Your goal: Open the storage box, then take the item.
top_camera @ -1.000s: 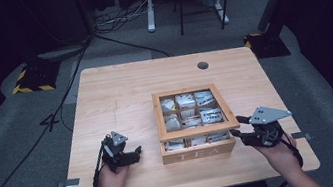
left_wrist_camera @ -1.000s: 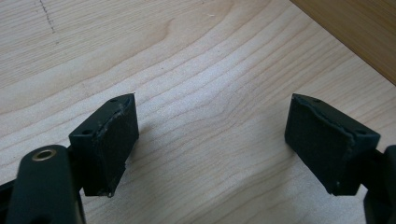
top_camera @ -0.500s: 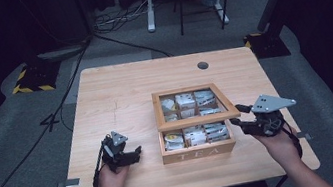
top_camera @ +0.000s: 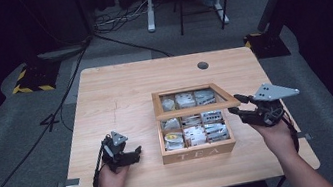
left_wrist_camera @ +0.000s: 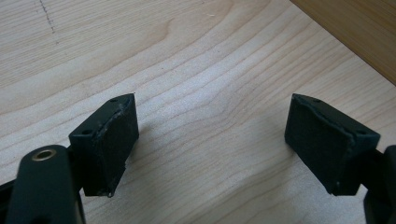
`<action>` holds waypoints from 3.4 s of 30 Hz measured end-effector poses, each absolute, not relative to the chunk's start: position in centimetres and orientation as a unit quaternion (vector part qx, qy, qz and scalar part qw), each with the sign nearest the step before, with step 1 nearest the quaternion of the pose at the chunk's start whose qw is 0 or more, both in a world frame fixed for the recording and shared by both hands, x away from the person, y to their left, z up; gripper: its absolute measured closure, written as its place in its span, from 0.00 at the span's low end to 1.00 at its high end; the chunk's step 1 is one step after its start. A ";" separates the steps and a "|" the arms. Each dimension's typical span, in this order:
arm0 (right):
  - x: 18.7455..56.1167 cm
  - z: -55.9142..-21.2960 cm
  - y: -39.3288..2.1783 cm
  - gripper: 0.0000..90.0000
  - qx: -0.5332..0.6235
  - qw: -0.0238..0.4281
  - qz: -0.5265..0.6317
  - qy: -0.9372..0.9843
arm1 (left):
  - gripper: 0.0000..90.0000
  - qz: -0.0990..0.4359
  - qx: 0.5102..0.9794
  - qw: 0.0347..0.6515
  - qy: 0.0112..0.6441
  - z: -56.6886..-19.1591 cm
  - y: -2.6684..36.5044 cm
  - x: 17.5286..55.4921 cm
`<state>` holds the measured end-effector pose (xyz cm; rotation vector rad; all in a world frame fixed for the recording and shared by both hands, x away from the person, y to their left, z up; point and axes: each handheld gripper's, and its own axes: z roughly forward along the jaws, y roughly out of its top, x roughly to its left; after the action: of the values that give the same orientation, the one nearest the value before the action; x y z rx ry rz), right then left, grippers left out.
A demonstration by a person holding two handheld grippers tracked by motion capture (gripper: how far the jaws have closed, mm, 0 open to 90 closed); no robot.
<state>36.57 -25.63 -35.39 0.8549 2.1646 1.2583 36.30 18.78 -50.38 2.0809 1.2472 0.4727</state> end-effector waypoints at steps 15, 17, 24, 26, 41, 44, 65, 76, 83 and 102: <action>37.9 -34.7 -25.6 0.63 0.332 0.248 0.483 0.771 | 0.20 0.180 0.795 0.329 0.477 -50.4 18.8 36.3; 37.9 -34.6 -25.5 0.64 0.335 0.252 0.483 0.769 | 0.20 0.180 0.795 0.329 0.477 -50.4 18.8 36.3; 38.4 -34.1 -25.3 0.64 0.340 0.260 0.485 0.763 | 0.29 0.183 0.798 0.336 0.466 -50.3 18.9 36.1; 38.5 -34.1 -25.3 0.64 0.341 0.258 0.487 0.762 | 0.30 0.182 0.799 0.335 0.466 -50.3 19.0 36.0; 38.4 -34.1 -25.3 0.64 0.340 0.258 0.488 0.761 | 0.27 0.164 0.811 0.319 0.463 -49.9 19.0 36.0; 38.4 -34.2 -25.3 0.64 0.341 0.257 0.488 0.761 | 0.27 0.164 0.813 0.317 0.460 -49.9 19.0 36.1; 38.4 -34.6 -25.7 0.63 0.340 0.243 0.497 0.760 | 0.30 0.128 0.819 0.335 0.447 -47.4 19.3 35.3; 38.3 -34.6 -25.6 0.63 0.339 0.244 0.496 0.761 | 0.32 0.117 0.818 0.366 0.428 -44.7 18.4 34.2; 38.2 -34.7 -25.6 0.63 0.339 0.249 0.495 0.760 | 0.33 0.105 0.817 0.388 0.413 -42.6 17.2 33.5; 38.2 -34.7 -25.5 0.63 0.341 0.251 0.495 0.759 | 0.34 0.091 0.839 0.399 0.359 -38.7 12.4 33.0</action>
<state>38.16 -25.49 -34.74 0.9266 2.0653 1.3457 32.95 12.44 -38.70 2.1224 0.9096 0.2314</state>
